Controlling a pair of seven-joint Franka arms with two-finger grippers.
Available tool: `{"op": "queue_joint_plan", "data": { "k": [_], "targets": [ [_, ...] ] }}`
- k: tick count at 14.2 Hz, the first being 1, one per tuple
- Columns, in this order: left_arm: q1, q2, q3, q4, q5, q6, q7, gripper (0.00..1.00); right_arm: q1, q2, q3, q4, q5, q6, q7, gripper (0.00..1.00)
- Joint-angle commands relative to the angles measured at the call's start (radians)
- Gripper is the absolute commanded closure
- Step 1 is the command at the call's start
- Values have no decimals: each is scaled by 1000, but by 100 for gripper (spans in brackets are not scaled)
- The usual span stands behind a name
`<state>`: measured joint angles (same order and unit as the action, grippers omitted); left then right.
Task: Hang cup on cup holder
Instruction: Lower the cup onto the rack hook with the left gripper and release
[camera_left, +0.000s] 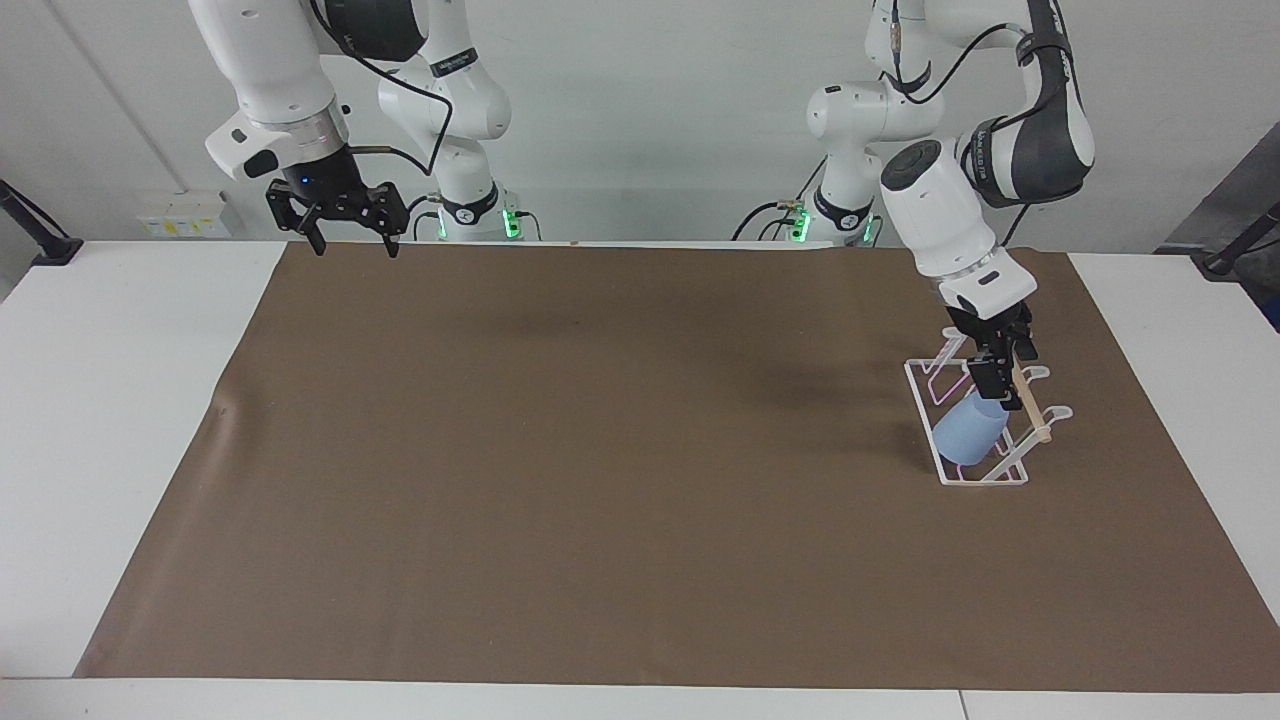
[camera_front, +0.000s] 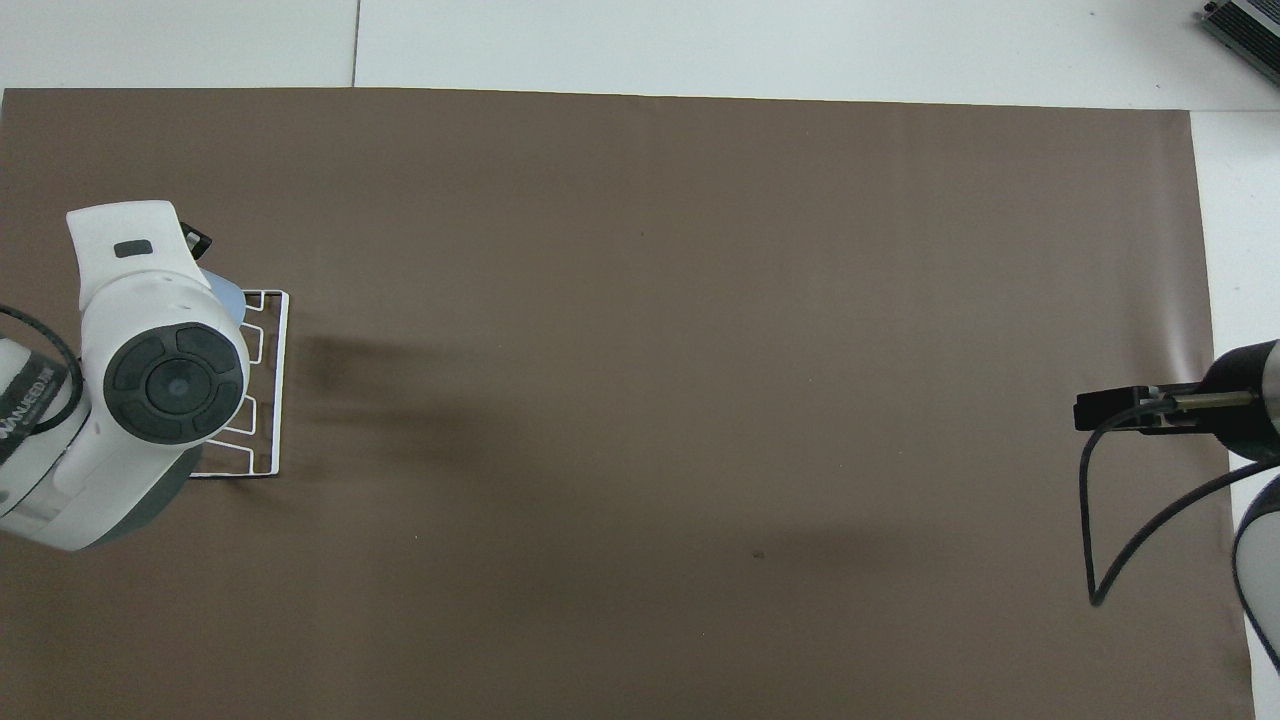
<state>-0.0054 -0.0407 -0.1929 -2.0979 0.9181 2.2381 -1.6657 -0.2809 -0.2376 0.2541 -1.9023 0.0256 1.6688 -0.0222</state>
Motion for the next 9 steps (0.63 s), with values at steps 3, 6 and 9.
{"op": "queue_joint_plan", "data": {
  "k": [3,6,9],
  "targets": [
    [-2,-14,6,79,-205,28,197,0,18,-19,-36,-26,19,23,-15,0],
    [2,-39,9,159,-482,-20,395,0,207,-14,-212,-26,19,40,-8,0],
    [4,-53,15,185,-675,-67,542,0,223,-11,-234,-26,17,40,-10,0]
  ]
}}
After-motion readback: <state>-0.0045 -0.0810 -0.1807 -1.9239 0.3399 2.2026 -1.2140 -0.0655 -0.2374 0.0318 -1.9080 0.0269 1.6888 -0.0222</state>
